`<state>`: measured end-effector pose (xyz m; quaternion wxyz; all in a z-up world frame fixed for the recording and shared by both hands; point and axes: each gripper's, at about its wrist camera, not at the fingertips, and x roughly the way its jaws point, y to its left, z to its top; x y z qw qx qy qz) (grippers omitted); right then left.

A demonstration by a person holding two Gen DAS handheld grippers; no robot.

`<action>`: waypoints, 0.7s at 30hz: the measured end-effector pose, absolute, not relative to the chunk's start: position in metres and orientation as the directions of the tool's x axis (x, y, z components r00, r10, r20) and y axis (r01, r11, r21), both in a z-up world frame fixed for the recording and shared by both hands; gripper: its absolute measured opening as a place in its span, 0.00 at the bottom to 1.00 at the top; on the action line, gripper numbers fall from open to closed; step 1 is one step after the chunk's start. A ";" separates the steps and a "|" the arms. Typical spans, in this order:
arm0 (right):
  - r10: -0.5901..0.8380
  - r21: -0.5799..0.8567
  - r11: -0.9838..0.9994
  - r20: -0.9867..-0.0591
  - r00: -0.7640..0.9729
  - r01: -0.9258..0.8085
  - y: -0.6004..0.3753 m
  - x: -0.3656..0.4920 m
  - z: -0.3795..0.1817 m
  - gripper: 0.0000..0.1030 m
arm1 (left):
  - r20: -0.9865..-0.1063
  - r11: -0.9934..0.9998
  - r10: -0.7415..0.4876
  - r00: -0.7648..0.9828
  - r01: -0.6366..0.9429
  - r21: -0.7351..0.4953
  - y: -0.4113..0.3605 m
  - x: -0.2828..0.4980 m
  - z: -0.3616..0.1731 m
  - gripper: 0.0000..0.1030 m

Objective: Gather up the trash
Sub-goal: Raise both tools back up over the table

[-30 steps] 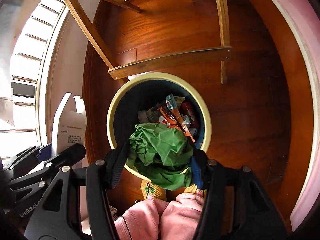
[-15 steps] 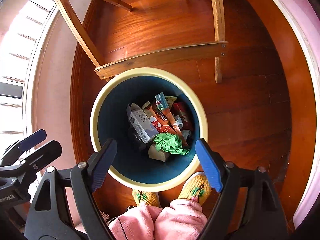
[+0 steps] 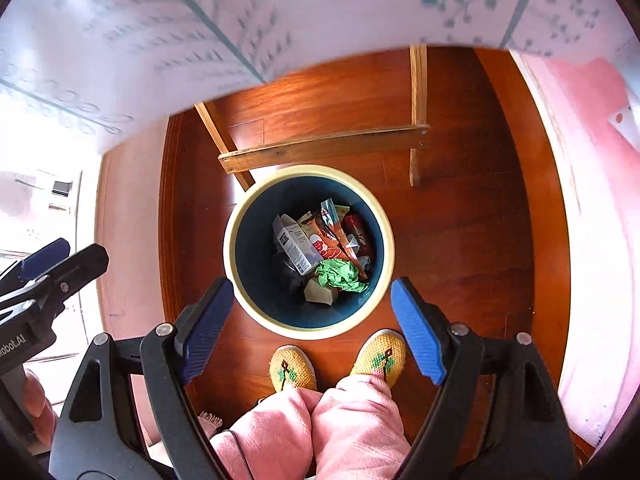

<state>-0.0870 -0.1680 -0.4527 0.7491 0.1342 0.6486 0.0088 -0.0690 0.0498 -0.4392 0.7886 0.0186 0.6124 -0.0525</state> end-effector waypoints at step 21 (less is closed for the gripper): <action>0.131 0.164 0.985 -0.917 0.376 0.055 -0.164 -0.075 -0.138 0.77 | -0.908 0.992 -0.021 0.417 0.119 0.031 0.032 -0.077 -0.159 0.84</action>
